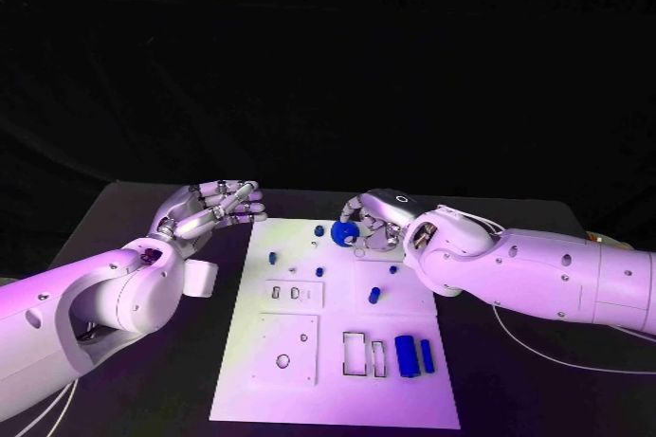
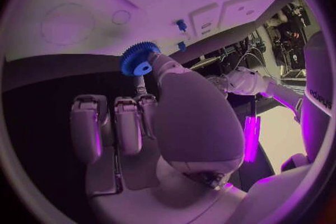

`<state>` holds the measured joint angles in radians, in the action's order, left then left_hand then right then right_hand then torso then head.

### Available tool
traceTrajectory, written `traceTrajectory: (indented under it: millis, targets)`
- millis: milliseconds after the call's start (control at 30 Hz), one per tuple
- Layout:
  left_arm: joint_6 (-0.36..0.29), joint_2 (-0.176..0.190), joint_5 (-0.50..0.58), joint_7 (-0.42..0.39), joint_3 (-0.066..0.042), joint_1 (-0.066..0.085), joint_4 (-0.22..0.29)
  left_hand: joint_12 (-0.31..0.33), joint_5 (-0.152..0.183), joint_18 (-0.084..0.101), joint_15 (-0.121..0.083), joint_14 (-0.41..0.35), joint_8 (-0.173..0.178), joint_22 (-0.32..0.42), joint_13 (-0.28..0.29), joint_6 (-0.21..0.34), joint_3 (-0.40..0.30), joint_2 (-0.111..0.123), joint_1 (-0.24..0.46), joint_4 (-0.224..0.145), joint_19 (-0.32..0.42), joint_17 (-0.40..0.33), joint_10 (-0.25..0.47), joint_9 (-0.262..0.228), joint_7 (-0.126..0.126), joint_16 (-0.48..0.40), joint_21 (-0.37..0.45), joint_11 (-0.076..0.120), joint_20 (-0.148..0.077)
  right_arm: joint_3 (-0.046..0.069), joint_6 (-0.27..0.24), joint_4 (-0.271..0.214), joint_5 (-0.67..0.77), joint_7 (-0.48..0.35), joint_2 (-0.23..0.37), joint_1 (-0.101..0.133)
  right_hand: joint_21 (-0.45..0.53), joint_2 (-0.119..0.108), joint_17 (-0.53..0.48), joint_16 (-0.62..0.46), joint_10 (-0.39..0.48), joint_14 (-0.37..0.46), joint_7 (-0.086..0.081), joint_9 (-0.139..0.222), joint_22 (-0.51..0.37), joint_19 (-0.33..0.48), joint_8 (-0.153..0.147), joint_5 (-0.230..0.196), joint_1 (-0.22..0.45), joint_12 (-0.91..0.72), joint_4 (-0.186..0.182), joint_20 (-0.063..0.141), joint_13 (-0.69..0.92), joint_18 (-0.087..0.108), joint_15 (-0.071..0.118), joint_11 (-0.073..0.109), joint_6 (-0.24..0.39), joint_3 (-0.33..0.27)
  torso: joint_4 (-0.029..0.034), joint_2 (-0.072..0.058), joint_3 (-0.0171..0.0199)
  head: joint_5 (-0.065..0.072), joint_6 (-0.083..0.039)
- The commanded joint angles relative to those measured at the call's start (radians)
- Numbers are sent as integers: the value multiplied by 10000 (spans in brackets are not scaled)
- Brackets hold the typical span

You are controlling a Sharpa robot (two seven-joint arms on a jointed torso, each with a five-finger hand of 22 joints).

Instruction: Assemble the parts on the task board

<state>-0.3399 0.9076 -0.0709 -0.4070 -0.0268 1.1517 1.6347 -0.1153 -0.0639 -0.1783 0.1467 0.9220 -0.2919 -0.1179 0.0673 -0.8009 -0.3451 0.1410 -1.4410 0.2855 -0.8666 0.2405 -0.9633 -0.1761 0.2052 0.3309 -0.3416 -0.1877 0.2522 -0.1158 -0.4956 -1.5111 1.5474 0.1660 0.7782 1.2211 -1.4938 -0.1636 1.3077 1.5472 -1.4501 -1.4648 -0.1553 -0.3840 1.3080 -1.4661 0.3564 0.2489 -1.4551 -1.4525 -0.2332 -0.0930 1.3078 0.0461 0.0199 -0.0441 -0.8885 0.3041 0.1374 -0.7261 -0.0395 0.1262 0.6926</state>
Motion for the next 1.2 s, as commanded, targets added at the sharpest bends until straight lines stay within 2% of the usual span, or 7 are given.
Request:
traceTrajectory:
  millis: [33, 167, 300, 433, 867, 900, 1200]
  targets:
    - [162, -32, -11, -55, -9, 10, 42, 47, 30, -49, 20, -74, 33, 9, -5, 63, -50, 15, 15, 13, 28, 16, -19, 14, 373, -65, 57, -44, 27, -11, -213, 30, 891, 341, -222, 4, -59, 21, 1831, 42, -53, -898, 355, -282, 1737, -362, 196, 2, 23, -27, 24, 89, 1196, -202, 57, 36, -491, 127, 12, -8, -13, -28, -27]
    - [163, -43, -11, -52, -9, 11, 50, 47, 30, -49, 20, -74, 33, 9, -5, 63, -50, 15, 15, 13, 28, 16, -19, 14, 373, -65, 57, -44, 27, -32, -121, 186, 996, 395, -554, -6, -64, 16, 1829, 41, -55, -898, 351, -283, 1745, -367, 187, 17, 24, -28, 31, 89, 1199, -204, 57, 34, -484, 166, 28, -5, -13, -51, -29]
    - [141, -46, -11, -57, -9, 11, 56, 58, 30, -49, 20, -75, 37, 13, -4, 63, -63, 6, 8, 6, 27, 22, -22, 16, 372, -71, 58, -43, 28, -61, -3, 328, 1045, 410, -810, -17, -63, 11, 1832, 42, -49, -899, 348, -283, 1745, -366, 179, 27, 29, -22, 35, 89, 1192, -204, 56, 31, -477, 189, 19, -18, -1, -120, -51]
    - [128, -46, -11, -61, -9, 11, 62, 60, 30, -49, 20, -76, 38, 14, -4, 64, -64, 6, 7, 5, 28, 22, -22, 16, 372, -72, 59, -43, 28, -96, 122, 484, 1063, 415, -1022, -22, -52, -3, 1828, 41, -35, -898, 339, -282, 1733, -356, 164, 36, 41, -7, 39, 88, 1177, -200, 54, 26, -459, 222, 4, -13, -4, -114, -63]
    - [135, -79, -11, -57, -10, 13, 58, 69, 31, -48, 24, -92, 43, 18, -4, 65, -68, 8, 4, 2, 31, 23, -23, 18, 372, -84, 62, -44, 29, -162, 406, 1022, 983, 328, -1592, -93, -78, -42, 1834, 43, -18, -899, 318, -284, 1771, -383, 126, 109, 92, 12, 47, 81, 1160, -211, 39, 7, -426, 336, 19, -8, 5, -152, 115]
    - [136, -81, -11, -57, -10, 13, 59, 69, 31, -48, 24, -92, 43, 18, -4, 65, -68, 8, 4, 2, 31, 23, -23, 18, 372, -84, 62, -44, 29, -164, 419, 1054, 986, 324, -1623, -105, -75, -46, 1839, 44, -11, -900, 317, -286, 1768, -380, 124, 117, 101, 19, 48, 79, 1152, -210, 37, 5, -427, 351, -2, -10, 7, -171, 117]
    - [133, -85, -11, -55, -10, 14, 58, 69, 31, -48, 24, -92, 43, 18, -4, 65, -68, 8, 4, 2, 31, 23, -23, 18, 372, -84, 62, -44, 29, -180, 604, 1362, 894, 356, -1853, -157, -55, -106, 1822, 40, 22, -896, 296, -290, 1747, -361, 94, 85, 188, 54, 37, 69, 1114, -203, 23, -13, -404, 406, -1, -4, 0, -167, 117]
